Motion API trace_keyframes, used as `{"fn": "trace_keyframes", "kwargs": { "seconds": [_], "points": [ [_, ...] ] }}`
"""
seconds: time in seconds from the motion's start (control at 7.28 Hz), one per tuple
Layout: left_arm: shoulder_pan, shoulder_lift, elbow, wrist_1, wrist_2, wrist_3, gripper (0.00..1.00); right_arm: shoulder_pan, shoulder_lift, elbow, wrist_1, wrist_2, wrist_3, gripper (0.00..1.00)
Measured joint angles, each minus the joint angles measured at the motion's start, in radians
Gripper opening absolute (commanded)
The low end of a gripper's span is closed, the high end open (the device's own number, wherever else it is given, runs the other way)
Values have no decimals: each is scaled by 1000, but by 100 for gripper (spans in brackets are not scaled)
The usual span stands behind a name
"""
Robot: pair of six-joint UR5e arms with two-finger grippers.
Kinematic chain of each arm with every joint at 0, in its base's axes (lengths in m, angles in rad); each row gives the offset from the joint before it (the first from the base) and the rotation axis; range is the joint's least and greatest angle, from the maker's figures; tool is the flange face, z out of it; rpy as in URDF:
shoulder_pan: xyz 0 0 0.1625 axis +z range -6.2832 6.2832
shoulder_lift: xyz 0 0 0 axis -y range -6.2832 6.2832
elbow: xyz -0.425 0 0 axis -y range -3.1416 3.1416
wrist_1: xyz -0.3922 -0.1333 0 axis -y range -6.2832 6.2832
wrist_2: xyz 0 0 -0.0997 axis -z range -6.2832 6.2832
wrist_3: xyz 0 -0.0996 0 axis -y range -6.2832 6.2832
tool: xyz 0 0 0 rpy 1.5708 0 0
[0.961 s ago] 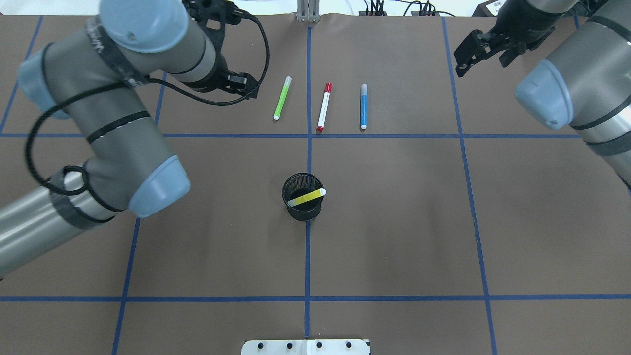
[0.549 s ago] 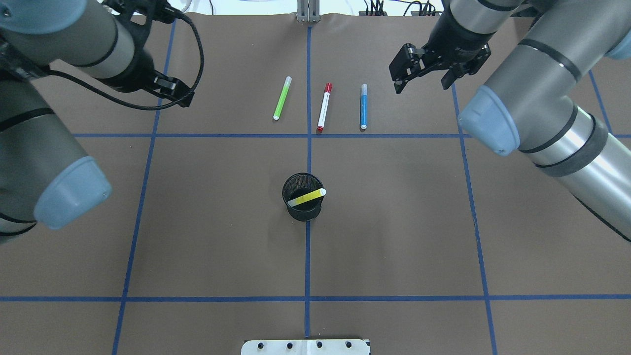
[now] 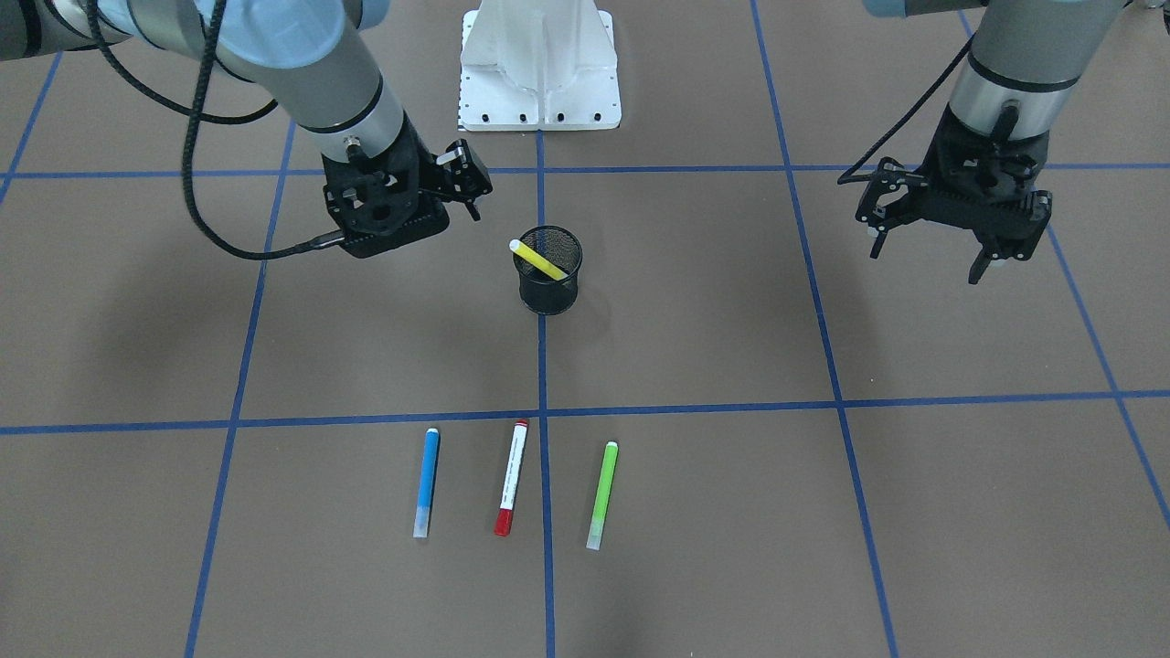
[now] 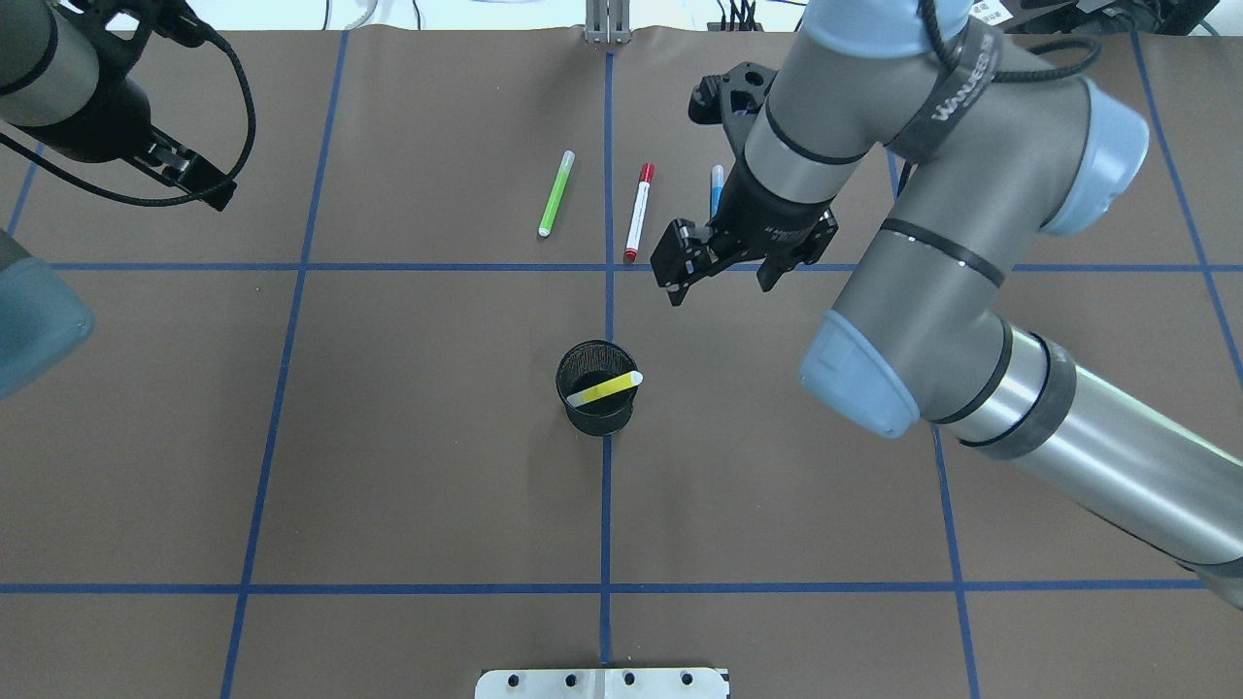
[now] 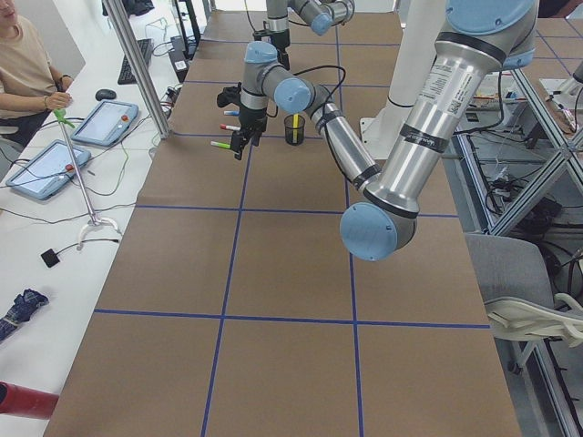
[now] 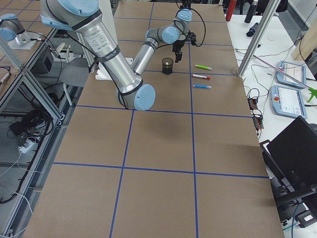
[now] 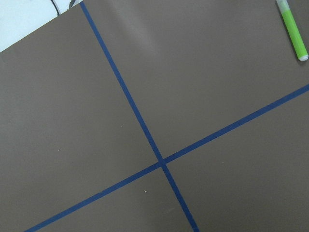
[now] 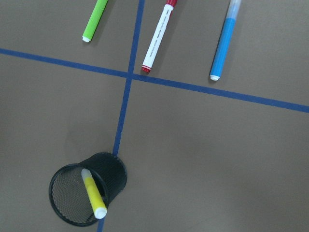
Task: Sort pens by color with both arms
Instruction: 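Lower the right gripper and close it on the yellow highlighter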
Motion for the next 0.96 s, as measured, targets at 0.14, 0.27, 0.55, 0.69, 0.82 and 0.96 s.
{"fn": "trace_keyframes", "kwargs": {
  "seconds": [0.14, 0.27, 0.55, 0.69, 0.82, 0.96],
  "points": [
    [-4, 2, 0, 0, -1, 4, 100, -42, 0, -12, 16, 2, 1, 89],
    [-6, 3, 0, 0, -1, 4, 100, -78, 5, -30, 21, 2, 2, 90],
    [-6, 3, -2, -1, -2, -2, 100, -128, 64, -136, 21, 4, 2, 89],
    [-6, 2, -3, -1, -3, -5, 100, -140, 118, -219, 20, 7, 0, 79],
    [-6, 2, -4, -1, -3, -6, 100, -145, 153, -274, 20, 9, -5, 72],
    [-6, 2, -4, -2, -3, -7, 100, -143, 163, -299, 19, 9, -17, 69]
  ]
}}
